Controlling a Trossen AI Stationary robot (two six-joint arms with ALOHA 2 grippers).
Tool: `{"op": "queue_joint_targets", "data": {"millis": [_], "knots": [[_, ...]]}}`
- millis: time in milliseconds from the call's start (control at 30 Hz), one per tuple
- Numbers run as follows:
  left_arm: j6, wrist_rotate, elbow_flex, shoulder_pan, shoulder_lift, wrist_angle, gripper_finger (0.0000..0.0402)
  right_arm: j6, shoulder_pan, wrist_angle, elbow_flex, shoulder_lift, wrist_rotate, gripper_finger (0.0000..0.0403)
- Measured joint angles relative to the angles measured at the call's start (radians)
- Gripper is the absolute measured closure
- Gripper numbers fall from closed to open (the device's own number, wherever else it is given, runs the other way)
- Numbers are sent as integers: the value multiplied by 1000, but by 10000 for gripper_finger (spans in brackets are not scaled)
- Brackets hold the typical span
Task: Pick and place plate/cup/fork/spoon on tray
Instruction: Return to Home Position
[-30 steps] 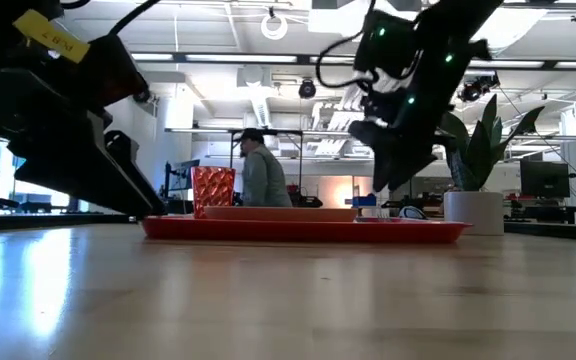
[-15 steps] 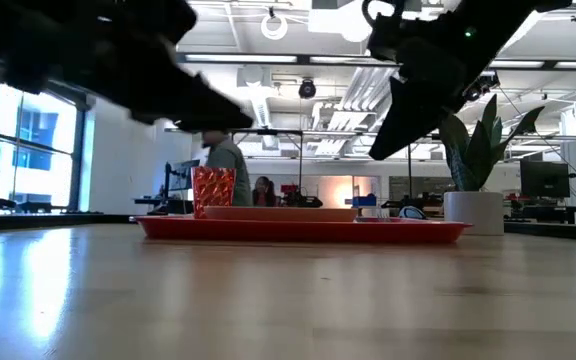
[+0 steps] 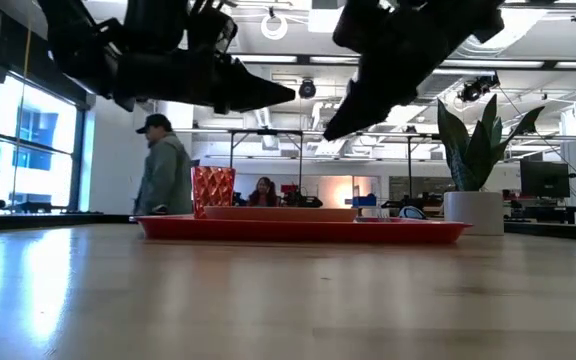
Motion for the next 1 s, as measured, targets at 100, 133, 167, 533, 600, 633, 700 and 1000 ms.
{"op": "queue_joint_targets", "data": {"millis": [100, 133, 167, 533, 600, 633, 700, 1000], "knots": [[-38, 49, 5, 37, 0, -6, 398, -25, -36, 3, 0, 0, -38, 259], [-42, 57, 5, 44, 0, -19, 397, -43, -43, 4, 0, 0, -48, 259], [-44, 61, 0, 48, 0, -24, 396, -60, -48, 6, 0, 0, -56, 259], [-37, 65, -135, 62, -227, -15, 399, -150, -125, 110, -93, -96, -258, 259], [-49, 65, -174, 70, -290, -16, 401, -121, -143, 219, -173, -148, -275, 259], [-58, 64, -194, 72, -318, -18, 401, -102, -149, 283, -218, -181, -277, 259], [-79, 64, -231, 76, -370, -16, 401, -69, -153, 438, -302, -236, -272, 259], [-254, 24, -330, 63, -416, -66, 395, -58, -143, 839, -486, -286, -105, 259]]}}
